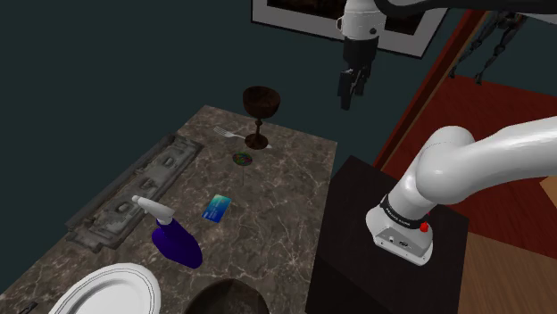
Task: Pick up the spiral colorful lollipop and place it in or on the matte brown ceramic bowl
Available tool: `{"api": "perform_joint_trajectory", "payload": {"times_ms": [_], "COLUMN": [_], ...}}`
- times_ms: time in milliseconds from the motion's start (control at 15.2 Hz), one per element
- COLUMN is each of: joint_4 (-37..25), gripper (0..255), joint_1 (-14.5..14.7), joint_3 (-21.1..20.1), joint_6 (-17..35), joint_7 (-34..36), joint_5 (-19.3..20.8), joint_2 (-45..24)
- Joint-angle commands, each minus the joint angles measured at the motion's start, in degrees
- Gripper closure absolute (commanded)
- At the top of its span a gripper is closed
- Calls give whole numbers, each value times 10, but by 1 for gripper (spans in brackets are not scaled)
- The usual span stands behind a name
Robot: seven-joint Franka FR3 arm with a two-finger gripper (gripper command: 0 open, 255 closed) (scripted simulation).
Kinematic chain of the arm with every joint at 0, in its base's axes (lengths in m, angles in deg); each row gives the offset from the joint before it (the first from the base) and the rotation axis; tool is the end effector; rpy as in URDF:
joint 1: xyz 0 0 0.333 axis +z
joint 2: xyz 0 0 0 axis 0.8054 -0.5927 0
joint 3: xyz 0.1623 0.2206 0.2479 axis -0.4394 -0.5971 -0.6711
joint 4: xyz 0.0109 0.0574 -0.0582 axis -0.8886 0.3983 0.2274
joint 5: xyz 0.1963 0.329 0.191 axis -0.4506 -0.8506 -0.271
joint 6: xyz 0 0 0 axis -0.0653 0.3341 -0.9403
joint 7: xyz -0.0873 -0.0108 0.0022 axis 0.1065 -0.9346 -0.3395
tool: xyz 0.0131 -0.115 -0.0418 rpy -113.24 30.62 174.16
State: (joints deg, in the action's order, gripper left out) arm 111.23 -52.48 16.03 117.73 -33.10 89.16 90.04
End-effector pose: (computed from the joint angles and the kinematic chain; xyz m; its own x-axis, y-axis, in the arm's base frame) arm 0.3005 0.0170 0.5584 0.9793 0.0165 -0.2019 0.0238 -0.9991 0.0340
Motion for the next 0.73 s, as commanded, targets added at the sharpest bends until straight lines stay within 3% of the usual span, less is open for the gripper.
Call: {"api": "perform_joint_trajectory", "payload": {"times_ms": [0, 660], "joint_4": [0, 14], "gripper": [0, 0], "joint_1": [0, 3], "joint_3": [0, -193], "joint_6": [0, 134], "joint_7": [0, 278], "joint_5": [0, -55], "joint_2": [0, -50]}}
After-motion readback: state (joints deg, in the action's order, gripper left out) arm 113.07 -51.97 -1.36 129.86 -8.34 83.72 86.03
